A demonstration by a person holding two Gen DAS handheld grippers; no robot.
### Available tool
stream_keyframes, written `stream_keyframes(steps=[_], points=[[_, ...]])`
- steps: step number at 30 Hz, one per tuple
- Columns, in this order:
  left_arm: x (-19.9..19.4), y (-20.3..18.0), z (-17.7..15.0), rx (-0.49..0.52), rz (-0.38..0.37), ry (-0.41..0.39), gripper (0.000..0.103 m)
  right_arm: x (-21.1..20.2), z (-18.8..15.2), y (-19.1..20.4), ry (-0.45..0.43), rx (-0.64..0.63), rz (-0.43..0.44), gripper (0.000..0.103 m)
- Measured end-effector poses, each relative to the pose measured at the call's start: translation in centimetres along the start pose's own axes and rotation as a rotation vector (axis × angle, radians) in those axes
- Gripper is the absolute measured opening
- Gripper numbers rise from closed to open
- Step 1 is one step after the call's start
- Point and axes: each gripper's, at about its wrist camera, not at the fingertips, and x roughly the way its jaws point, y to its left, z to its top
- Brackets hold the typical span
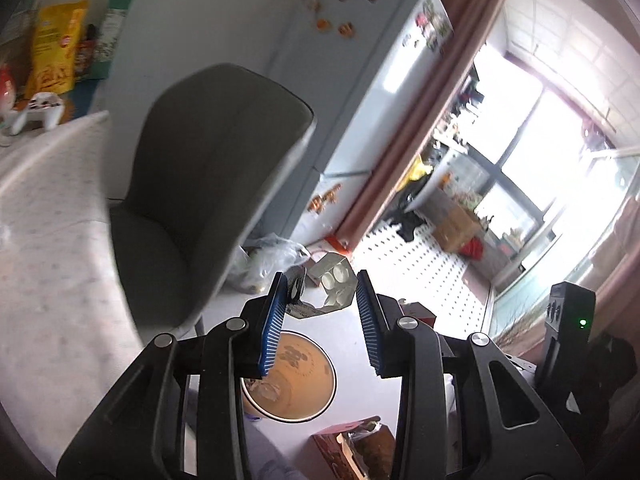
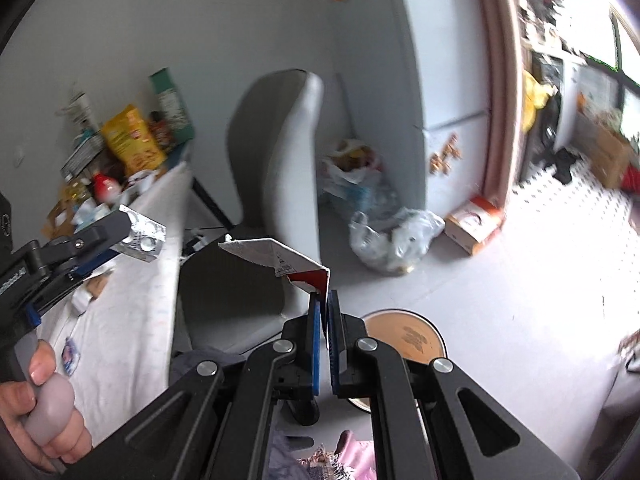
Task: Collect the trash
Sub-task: 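Carry the foil wrapper in the left gripper over the trash bin, then open the left gripper to drop the foil into the bin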
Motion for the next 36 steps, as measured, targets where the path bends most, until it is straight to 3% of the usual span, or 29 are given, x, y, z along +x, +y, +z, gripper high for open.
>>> stream_keyframes(steps=[11, 12, 13, 15, 20, 25, 33, 35, 36], points=[[10.1, -1.4, -0.5, -0.011, 0.0, 0.17, 0.035, 8.6, -1.2, -6.4, 0.112, 0.153, 0.0, 0.009], [10.9, -1.4, -0.8, -0.013, 0.004, 0.186, 0.035, 9.1, -1.5, -7.1, 0.121, 0.17, 0.003, 0.015], [11.9, -1.3, -1.1, -0.014, 0.017, 0.209, 0.035, 9.5, -1.8, -7.8, 0.127, 0.192, 0.002, 0.041], [13.2, -1.1, -1.5, -0.023, 0.024, 0.237, 0.035, 9.5, -2.2, -8.8, 0.114, 0.224, -0.009, 0.066], [14.5, -0.7, -2.5, -0.036, 0.034, 0.275, 0.035, 8.3, -1.9, -10.4, 0.093, 0.24, -0.069, 0.065], [15.5, -0.8, -3.0, -0.031, 0.025, 0.305, 0.035, 4.8, -0.2, -11.4, 0.002, 0.22, -0.133, 0.084], [18.1, -1.7, -4.6, -0.023, -0.015, 0.37, 0.036, 2.9, 1.2, -12.9, -0.045, 0.232, -0.156, 0.091], [19.0, -1.8, -5.0, -0.004, -0.025, 0.388, 0.038, 3.1, 1.1, -13.2, -0.042, 0.234, -0.163, 0.091], [19.4, -1.9, -5.2, 0.001, -0.03, 0.394, 0.047, 3.3, 1.0, -13.3, -0.038, 0.236, -0.166, 0.091]])
